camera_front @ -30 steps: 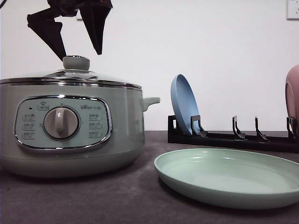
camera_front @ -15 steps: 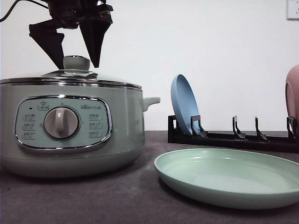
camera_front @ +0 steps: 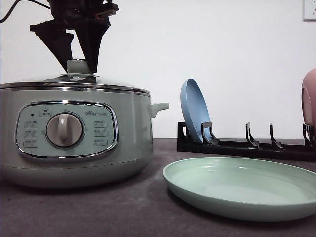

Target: Transfer potato from steamer to green plate

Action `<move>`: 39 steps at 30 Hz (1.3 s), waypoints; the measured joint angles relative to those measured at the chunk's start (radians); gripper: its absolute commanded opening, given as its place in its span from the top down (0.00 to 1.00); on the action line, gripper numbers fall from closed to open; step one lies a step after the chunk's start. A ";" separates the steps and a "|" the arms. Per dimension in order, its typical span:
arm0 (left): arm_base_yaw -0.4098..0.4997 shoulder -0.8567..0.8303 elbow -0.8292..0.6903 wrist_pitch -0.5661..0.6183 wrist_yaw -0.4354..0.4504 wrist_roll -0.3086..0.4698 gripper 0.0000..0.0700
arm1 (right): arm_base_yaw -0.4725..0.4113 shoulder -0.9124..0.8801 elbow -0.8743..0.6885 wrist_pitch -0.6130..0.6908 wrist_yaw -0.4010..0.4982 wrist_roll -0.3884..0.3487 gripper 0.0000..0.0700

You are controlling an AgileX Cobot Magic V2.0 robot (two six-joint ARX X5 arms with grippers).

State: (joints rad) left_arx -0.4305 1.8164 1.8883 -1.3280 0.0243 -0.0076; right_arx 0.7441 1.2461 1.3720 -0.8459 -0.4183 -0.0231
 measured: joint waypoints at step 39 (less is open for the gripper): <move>0.336 -0.322 0.003 -0.069 -0.124 0.017 1.00 | 0.000 0.000 0.000 0.000 0.000 0.000 0.55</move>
State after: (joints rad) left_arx -0.0947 1.4948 1.8912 -1.3970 -0.0997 0.0097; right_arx 0.7441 1.2461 1.3720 -0.8455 -0.4180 -0.0227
